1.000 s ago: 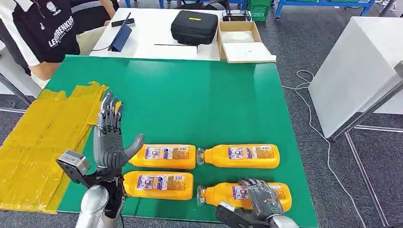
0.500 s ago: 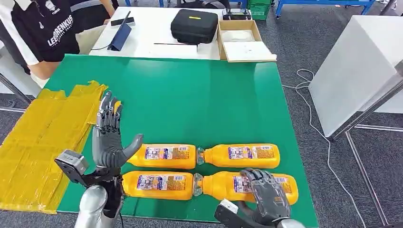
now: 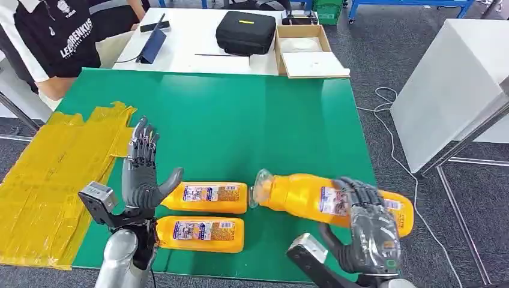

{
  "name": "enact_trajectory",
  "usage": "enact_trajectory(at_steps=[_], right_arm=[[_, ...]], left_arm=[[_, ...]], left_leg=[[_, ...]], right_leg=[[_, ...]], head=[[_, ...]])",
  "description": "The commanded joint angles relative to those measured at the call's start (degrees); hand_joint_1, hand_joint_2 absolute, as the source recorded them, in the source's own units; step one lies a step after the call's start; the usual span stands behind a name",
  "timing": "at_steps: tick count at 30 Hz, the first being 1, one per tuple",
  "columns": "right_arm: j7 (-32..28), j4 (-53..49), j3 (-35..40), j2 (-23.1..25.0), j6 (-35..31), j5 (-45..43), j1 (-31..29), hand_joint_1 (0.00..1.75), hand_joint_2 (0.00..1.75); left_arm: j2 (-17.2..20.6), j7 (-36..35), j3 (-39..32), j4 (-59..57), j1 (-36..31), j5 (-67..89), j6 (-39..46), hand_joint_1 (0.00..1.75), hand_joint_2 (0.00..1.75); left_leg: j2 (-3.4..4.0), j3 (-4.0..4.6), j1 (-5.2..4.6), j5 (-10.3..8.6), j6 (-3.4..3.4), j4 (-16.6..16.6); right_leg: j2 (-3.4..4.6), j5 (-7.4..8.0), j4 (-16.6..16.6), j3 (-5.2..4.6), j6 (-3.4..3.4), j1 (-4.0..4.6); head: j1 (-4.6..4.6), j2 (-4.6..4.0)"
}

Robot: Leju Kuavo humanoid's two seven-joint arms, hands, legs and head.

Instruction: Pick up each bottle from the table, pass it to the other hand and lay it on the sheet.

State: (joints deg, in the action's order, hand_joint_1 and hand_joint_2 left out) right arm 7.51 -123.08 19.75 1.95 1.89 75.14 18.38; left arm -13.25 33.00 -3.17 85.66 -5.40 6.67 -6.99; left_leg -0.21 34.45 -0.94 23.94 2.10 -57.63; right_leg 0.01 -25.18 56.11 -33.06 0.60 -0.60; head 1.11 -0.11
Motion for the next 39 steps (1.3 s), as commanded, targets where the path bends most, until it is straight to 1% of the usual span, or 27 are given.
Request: enact_trajectory(at_steps=[1, 5, 16, 17, 19, 20, 21, 23, 25, 28, 29, 30, 31, 32, 35, 39], right_arm=[[-11.22, 6.17, -13.11, 6.53, -13.99, -14.76, -0.75, 1.75, 1.75], [-11.31, 6.17, -12.91, 6.71, -14.10, -14.76, -0.60, 1.75, 1.75], [-11.46, 5.74, -12.65, 6.82, -14.60, -14.88, -0.51, 1.75, 1.75], [-13.54, 7.70, -12.81, 5.91, -17.89, -18.95, -0.79, 1.75, 1.75], [-16.91, 14.71, -12.86, 3.48, -23.08, -22.41, -2.15, 1.75, 1.75], [-19.31, 18.12, -12.45, 2.80, -24.53, -26.24, -3.28, 1.75, 1.75], [-20.58, 21.41, -12.29, 2.53, -25.18, -28.06, -4.67, 1.75, 1.75], [-23.97, 27.52, -11.97, 3.10, -27.55, -31.16, -7.65, 1.75, 1.75], [-26.94, 31.15, -11.33, 3.57, -29.90, -34.23, -9.57, 1.75, 1.75], [-30.00, 33.39, -10.66, 4.74, -34.11, -36.32, -10.29, 1.75, 1.75], [-37.12, 35.62, -8.72, 5.72, -37.20, -40.83, -12.67, 1.75, 1.75], [-39.93, 43.00, -7.36, 7.04, -39.45, -43.02, -17.37, 1.75, 1.75], [-42.04, 48.77, -5.44, 7.84, -40.20, -46.82, -21.49, 1.75, 1.75], [-44.12, 50.50, -4.33, 8.15, -40.08, -50.33, -23.00, 1.75, 1.75], [-47.18, 49.13, -2.75, 8.82, -39.26, -54.35, -23.34, 1.75, 1.75], [-47.18, 48.40, -0.71, 8.65, -35.88, -55.32, -23.48, 1.75, 1.75]], left_arm=[[-0.68, -0.88, 3.25, -6.66, -3.98, 3.06, 0.95, 0.00, 1.75], [-0.35, -0.88, 3.16, -6.62, -3.85, 3.06, 0.94, 0.00, 1.75], [-0.12, -0.88, 3.26, -6.38, -3.70, 2.98, 0.97, 0.00, 1.75], [0.08, -0.60, 3.93, -5.95, -3.48, 3.51, 1.60, 0.00, 1.75], [1.03, -0.30, 5.58, -4.42, -2.64, 3.80, 3.28, 0.00, 1.75], [1.44, -0.32, 6.07, -3.11, -1.69, 3.55, 4.46, 0.00, 1.75], [1.84, -0.41, 6.54, -1.86, -0.76, 3.42, 4.81, 0.00, 1.75], [1.93, -1.18, 7.36, 0.62, 1.20, 3.32, 5.75, 0.00, 1.75], [1.77, -2.39, 8.97, 2.06, 2.31, 3.17, 5.82, 0.00, 1.75], [1.15, -3.90, 11.66, 4.36, 4.20, 3.18, 5.16, 0.00, 1.75], [1.51, -6.51, 14.05, 4.99, 4.67, -0.24, 0.32, 0.00, 1.75], [1.20, -7.82, 15.59, 6.44, 4.92, -0.02, 0.22, 0.00, 1.75], [1.11, -8.94, 17.47, 6.78, 4.54, 0.44, 1.57, 0.00, 1.75], [1.39, -9.39, 18.63, 6.45, 3.88, 0.39, 2.31, 0.00, 1.75], [2.03, -10.03, 20.07, 4.41, 2.02, 0.23, 2.93, 0.00, 1.75], [2.14, -11.35, 20.76, 2.91, 0.04, 0.01, 2.09, 0.00, 1.75]], left_leg=[[-0.19, -0.08, 0.09, -0.03, -0.16, 0.04], [-0.03, -0.09, 0.04, 0.00, -0.15, 0.05], [-0.05, -0.09, 0.06, 0.00, -0.18, 0.04], [-0.05, -0.07, 0.06, 0.01, -0.15, 0.03], [-0.02, -0.14, 0.09, 0.01, -0.18, 0.06], [0.02, -0.15, 0.10, 0.00, -0.13, 0.08], [0.06, -0.22, 0.13, 0.00, -0.21, 0.13], [0.20, -0.15, 0.11, 0.03, -0.11, 0.09], [0.38, -0.21, 0.11, 0.03, -0.17, 0.14], [0.13, -0.13, 0.11, 0.02, -0.17, 0.08], [0.09, -0.11, 0.10, 0.02, -0.14, 0.06], [0.15, -0.21, 0.16, 0.06, -0.29, 0.08], [0.31, -0.09, 0.10, 0.02, -0.13, 0.06], [0.47, -0.15, 0.16, 0.06, -0.19, 0.05], [0.47, -0.03, 0.15, 0.01, -0.20, 0.03], [0.13, 0.01, 0.13, -0.09, -0.17, 0.00]], right_leg=[[-0.20, 0.01, -0.12, 0.20, -0.02, 0.07], [-0.02, 0.02, -0.09, 0.16, -0.02, 0.04], [-0.05, 0.01, -0.08, 0.15, -0.04, 0.03], [-0.04, 0.01, -0.07, 0.12, -0.03, 0.03], [-0.02, 0.03, -0.15, 0.21, -0.03, 0.07], [0.02, 0.05, -0.18, 0.22, -0.02, 0.08], [0.05, 0.09, -0.27, 0.29, -0.03, 0.10], [0.21, 0.09, -0.19, 0.21, -0.02, 0.09], [0.39, 0.14, -0.23, 0.23, -0.02, 0.09], [0.14, 0.07, -0.16, 0.20, -0.03, 0.11], [0.09, 0.04, -0.13, 0.19, -0.03, 0.09], [0.13, 0.05, -0.20, 0.30, -0.06, 0.14], [0.30, 0.11, -0.12, 0.11, -0.04, 0.09], [0.45, 0.14, -0.16, 0.15, -0.06, 0.14], [0.43, 0.17, -0.10, 0.08, -0.07, 0.14], [0.04, 0.10, -0.05, 0.05, -0.10, 0.05]], head=[[0.02, 0.00], [0.00, 0.00], [0.00, 0.00], [0.00, 0.00], [0.00, 0.00], [0.00, 0.00], [0.00, 0.00], [-0.02, 0.00], [0.00, 0.00], [0.00, 0.00], [-0.02, 0.00], [0.00, 0.00], [0.00, 0.00], [0.00, 0.00], [0.00, 0.00], [-0.02, 0.00]])
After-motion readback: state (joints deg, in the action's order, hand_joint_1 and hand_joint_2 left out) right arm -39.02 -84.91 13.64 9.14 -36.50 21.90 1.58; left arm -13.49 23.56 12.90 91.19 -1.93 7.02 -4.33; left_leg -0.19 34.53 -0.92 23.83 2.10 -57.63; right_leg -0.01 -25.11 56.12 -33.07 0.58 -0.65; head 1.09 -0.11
